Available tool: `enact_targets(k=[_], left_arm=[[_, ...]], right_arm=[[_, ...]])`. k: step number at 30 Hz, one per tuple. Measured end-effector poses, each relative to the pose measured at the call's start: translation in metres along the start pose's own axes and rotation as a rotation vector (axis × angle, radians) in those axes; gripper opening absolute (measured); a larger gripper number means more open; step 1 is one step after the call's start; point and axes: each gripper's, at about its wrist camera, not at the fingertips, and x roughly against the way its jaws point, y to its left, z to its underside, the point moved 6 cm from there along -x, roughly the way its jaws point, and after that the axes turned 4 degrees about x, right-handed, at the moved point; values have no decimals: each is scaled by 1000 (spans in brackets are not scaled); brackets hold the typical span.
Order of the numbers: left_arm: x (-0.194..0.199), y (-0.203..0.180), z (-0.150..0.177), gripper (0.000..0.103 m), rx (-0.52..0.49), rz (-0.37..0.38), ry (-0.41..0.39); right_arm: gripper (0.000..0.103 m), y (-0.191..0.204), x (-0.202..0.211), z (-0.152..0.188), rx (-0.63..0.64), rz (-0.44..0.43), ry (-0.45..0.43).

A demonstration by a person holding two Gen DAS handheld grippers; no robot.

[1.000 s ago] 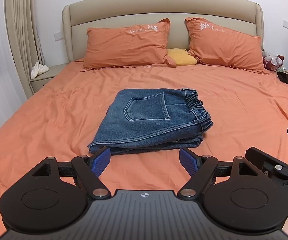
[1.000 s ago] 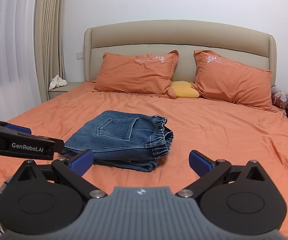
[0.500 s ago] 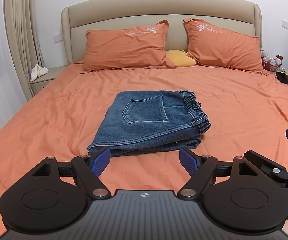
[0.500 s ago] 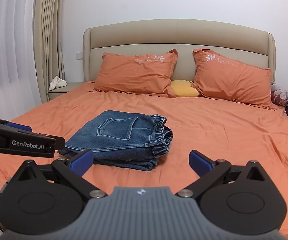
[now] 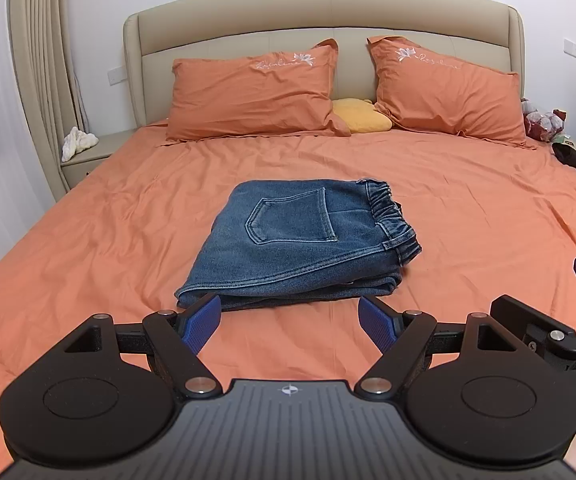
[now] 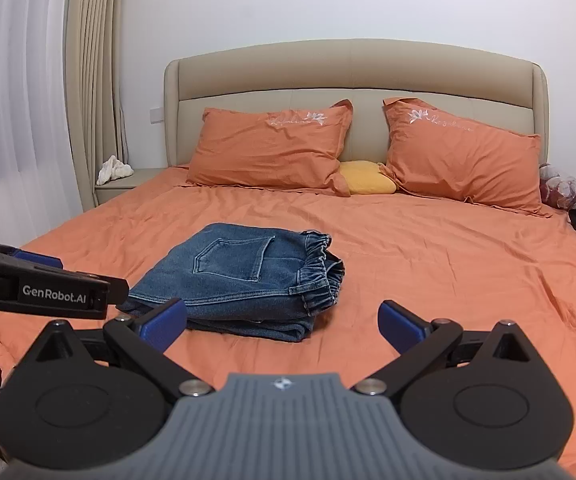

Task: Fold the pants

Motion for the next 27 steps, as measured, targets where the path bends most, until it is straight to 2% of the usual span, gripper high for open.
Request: enact_targets(k=[27], left_arm=[[6,-10,5,92,2,-1,-4]], right_arm=[[98,-4,-5,5,-31,21,60]])
